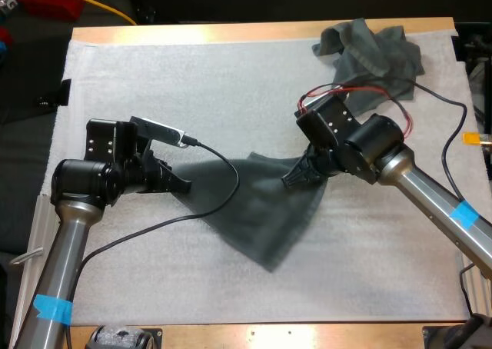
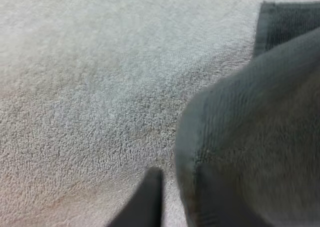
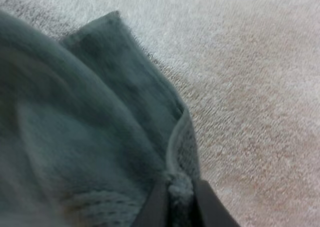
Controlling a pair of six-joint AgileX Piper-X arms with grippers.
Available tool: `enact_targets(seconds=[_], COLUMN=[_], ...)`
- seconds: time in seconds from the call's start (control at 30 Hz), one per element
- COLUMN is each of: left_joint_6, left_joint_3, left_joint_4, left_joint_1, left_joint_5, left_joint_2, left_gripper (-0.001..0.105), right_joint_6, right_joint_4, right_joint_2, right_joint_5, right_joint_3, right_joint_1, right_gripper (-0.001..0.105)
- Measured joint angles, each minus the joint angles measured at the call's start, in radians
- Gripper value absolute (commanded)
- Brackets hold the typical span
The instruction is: Pick towel from pile, fold and stack
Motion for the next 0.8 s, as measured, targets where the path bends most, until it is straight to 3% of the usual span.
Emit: enact_targets(seconds=[0.1,0.13,0.23,0.33,0.57,0.8], left_joint_6=[0.003,0.003,0.005,0.005,0.005,0.005], left_joint_3=[0.000,0.000,-0.003,-0.003,-0.003,-0.003], left_joint_4=[0.000,0.000,0.005,0.022,0.027,0.027], left_joint_1=[0.000,0.000,0.000,0.000,0.000,0.000], left_joint_5=[0.002,0.002,0.013,0.085,0.136,0.146], left_joint_2=[0.000,0.000,0.000,0.000,0.000,0.000], left_gripper=[0.067,0.073,0.065,0.060,0.060,0.060], right_joint_6=[0.003,0.003,0.010,0.011,0.011,-0.023], right_joint_4=[-0.003,-0.004,-0.004,-0.005,-0.132,-0.278], right_joint_2=[0.000,0.000,0.002,0.002,0.002,0.002], right_joint_5=[0.000,0.000,-0.006,-0.012,0.115,0.225], right_joint_3=[0.024,0.034,0.086,0.150,0.267,0.271], right_joint_1=[0.000,0.000,0.000,0.000,-0.002,-0.043], right_gripper=[0.000,0.000,0.000,0.000,0.000,0.000])
